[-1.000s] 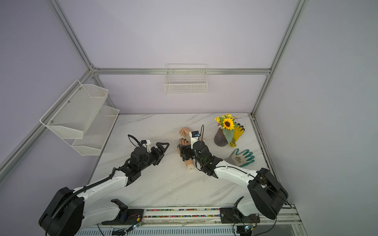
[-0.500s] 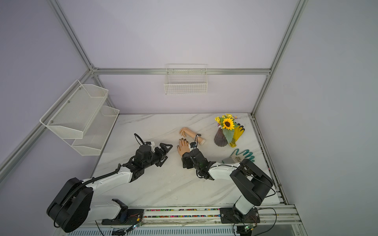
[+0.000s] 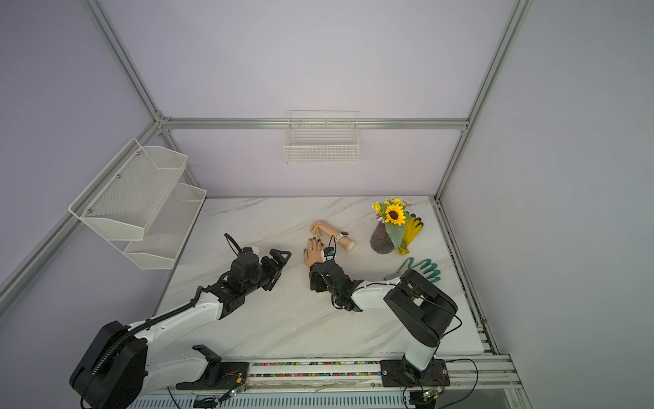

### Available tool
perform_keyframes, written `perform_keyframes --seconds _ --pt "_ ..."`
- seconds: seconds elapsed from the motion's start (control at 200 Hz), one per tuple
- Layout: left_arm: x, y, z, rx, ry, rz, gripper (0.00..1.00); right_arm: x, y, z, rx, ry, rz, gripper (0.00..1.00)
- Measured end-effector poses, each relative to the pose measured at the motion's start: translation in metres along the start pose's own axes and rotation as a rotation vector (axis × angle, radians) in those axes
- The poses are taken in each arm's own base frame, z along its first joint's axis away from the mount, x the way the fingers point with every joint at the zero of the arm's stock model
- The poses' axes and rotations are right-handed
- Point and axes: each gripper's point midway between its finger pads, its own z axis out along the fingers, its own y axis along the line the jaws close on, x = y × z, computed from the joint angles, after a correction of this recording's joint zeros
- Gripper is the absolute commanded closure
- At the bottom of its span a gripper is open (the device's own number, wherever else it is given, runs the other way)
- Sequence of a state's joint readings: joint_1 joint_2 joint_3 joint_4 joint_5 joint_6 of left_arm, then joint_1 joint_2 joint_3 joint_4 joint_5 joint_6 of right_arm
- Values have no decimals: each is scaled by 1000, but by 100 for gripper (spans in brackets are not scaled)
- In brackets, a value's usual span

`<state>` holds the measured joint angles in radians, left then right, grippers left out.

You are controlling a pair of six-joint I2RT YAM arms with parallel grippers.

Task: Take off the watch
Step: Adjust the hand at the center of the board.

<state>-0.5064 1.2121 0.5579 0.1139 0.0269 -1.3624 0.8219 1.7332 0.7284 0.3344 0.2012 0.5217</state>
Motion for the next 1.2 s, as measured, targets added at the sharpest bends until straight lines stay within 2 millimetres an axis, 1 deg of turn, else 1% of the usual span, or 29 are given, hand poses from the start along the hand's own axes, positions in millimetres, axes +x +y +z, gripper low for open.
perform_keyframes --seconds 0.07,0.145,0.195,0.28,0.39,0.47,0.545,0.635,0.74,0.805,0.905,1.005,1.1,1.145,1.175,1.2 --pt "-2 3 -1 -16 -10 13 0 14 -1 3 17 36 -16 5" --pt "-3 6 -3 -28 -19 21 0 15 4 2 18 37 -19 4" --pt "-4 6 -3 -30 -25 23 0 16 5 2 22 41 -19 7" --pt "-5 7 -4 -36 -32 24 0 18 3 2 36 43 -20 19" --pt "-6 8 -5 -42 -35 25 0 19 1 3 50 47 -8 42" --pt "-6 9 -5 -43 -37 31 0 20 1 4 51 53 -1 56" --pt "-6 8 -5 -39 -33 37 0 20 4 2 35 58 6 63" --pt "-6 5 -4 -22 -18 33 0 24 8 -1 7 79 8 66" --pt "-2 8 6 1 23 17 0 28 20 -3 -62 110 9 72" --pt "4 18 16 -8 58 6 0 31 31 -4 -126 129 13 75" --pt "13 41 26 -64 101 -20 0 32 50 -8 -228 150 23 76" --pt "19 58 26 -102 115 -38 0 33 64 -12 -310 166 36 77" --pt "18 65 24 -118 105 -46 0 37 72 -16 -367 181 40 76" --pt "16 66 23 -124 93 -46 6 39 77 -19 -404 188 40 76" --pt "15 66 22 -124 86 -46 12 41 81 -22 -432 193 40 75" --pt "13 65 22 -122 79 -45 18 42 83 -24 -457 196 40 75"
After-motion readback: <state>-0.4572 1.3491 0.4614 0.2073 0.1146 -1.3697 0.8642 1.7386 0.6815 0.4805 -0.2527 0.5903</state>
